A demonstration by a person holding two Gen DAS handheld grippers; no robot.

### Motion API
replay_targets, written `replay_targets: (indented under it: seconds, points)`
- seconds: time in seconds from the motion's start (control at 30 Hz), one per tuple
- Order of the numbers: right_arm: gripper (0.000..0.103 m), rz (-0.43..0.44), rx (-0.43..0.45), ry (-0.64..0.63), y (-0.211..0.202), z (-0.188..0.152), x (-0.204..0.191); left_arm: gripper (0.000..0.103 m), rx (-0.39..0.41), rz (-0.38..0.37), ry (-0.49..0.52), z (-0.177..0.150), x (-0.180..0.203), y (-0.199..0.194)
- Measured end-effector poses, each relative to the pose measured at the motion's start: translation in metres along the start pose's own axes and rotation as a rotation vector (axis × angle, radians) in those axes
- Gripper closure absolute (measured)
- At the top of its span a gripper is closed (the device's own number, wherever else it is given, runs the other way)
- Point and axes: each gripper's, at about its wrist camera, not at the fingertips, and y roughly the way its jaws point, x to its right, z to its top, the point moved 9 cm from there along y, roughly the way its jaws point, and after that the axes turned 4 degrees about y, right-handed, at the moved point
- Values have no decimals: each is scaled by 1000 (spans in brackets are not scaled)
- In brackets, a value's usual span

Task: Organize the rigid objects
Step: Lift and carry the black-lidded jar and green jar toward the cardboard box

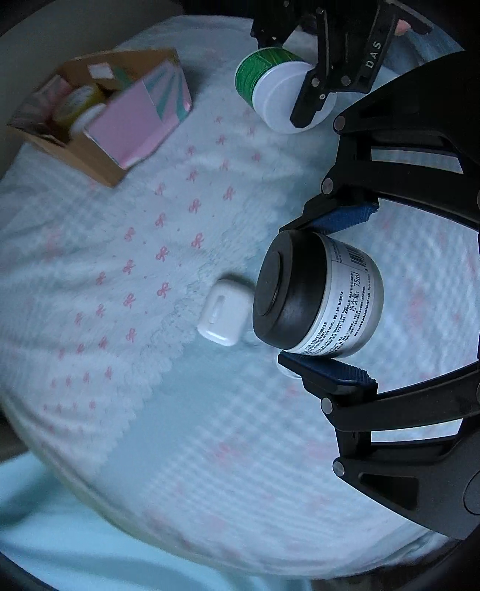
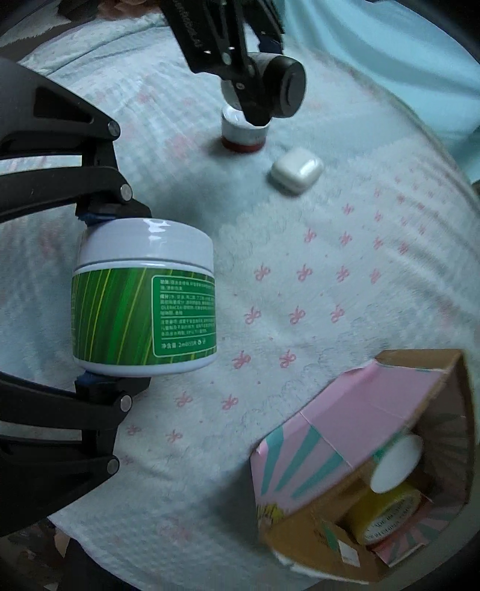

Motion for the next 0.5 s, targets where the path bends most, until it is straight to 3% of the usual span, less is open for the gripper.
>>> replay_targets:
  seconds: [0.27, 0.5]
  points:
    - [50, 57, 50, -98, -75, -18, -9, 46, 82, 18, -150, -45, 1, -71]
    - [51, 103, 136, -207, -146, -44, -9, 46, 200, 23, -244, -70, 37, -139]
